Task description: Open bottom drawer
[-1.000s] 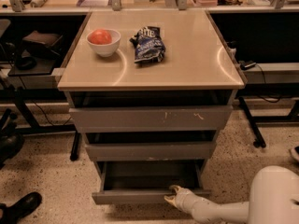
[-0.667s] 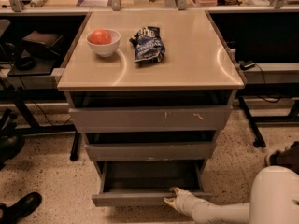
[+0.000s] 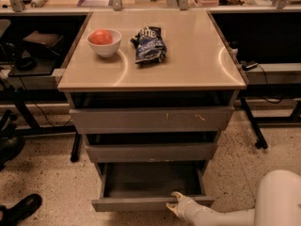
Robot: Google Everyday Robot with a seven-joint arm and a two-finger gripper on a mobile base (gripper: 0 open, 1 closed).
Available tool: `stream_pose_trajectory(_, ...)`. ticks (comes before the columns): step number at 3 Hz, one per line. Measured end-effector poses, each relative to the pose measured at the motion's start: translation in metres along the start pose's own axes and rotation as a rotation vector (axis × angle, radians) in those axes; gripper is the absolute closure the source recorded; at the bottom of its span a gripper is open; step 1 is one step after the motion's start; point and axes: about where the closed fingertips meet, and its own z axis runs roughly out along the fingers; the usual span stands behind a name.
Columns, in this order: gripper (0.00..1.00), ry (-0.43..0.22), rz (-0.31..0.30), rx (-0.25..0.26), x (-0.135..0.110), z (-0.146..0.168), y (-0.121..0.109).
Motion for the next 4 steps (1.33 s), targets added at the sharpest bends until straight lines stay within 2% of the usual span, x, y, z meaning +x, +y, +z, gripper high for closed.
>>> stream_pose_trajectory(2, 1.0, 0.002, 0.002, -0.002, 0.003, -0.008, 0.008)
stream_pose_trajectory(3, 1.0, 0.008, -0.017, -0.009, 0.006, -0.012, 0.019)
stream_pose_trajectory(4, 1.0, 0.008, -0.017, -0.009, 0.005, -0.014, 0.018)
